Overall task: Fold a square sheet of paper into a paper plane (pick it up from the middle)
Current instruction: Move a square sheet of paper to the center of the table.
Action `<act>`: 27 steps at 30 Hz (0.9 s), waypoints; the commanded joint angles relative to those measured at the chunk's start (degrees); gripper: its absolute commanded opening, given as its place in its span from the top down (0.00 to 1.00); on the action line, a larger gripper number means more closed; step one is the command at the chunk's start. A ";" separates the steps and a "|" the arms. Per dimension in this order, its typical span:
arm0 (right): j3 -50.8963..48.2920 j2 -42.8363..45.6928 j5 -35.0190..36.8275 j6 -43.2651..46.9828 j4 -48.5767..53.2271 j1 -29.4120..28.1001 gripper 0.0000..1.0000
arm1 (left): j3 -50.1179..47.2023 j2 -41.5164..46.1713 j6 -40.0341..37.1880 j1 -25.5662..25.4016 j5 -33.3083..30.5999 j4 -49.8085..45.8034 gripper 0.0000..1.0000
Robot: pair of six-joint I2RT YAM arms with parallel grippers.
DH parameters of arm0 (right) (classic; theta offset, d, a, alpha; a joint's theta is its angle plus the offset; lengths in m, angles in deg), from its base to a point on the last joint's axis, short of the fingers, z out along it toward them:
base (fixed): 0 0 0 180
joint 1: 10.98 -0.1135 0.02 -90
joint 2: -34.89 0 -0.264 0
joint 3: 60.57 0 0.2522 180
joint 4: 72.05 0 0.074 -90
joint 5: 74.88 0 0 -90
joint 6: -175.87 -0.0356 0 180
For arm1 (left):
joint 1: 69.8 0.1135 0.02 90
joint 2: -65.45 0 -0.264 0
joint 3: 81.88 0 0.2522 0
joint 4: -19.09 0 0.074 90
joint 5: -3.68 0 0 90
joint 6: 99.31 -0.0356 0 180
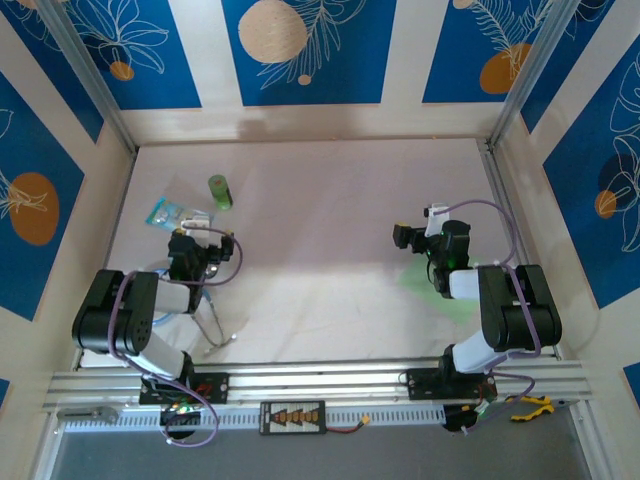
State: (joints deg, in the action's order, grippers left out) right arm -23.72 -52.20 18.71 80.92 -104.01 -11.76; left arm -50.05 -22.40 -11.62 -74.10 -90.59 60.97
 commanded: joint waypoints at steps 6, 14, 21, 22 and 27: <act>7.42 9.70 0.83 -4.35 22.00 1.22 0.01 | 5.92 13.01 3.27 -0.26 -2.95 -20.93 0.00; 24.44 10.66 -8.21 -27.92 65.76 12.06 0.01 | 17.47 22.35 22.29 -0.04 -0.35 -47.36 0.00; 20.63 8.08 -23.20 -30.83 68.99 19.56 0.10 | 18.84 19.76 30.87 0.05 28.96 -44.36 0.00; 20.21 8.73 -20.64 -30.82 69.99 19.16 0.10 | 19.47 18.51 32.43 -0.35 31.75 -44.04 0.00; 19.63 9.36 -16.53 -30.65 72.70 18.63 0.11 | 22.54 16.56 30.21 -6.57 31.20 -50.08 0.00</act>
State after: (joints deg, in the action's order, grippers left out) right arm -4.14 -44.24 2.15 51.24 -35.05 7.13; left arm -30.67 -5.86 17.97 -77.62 -64.40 15.20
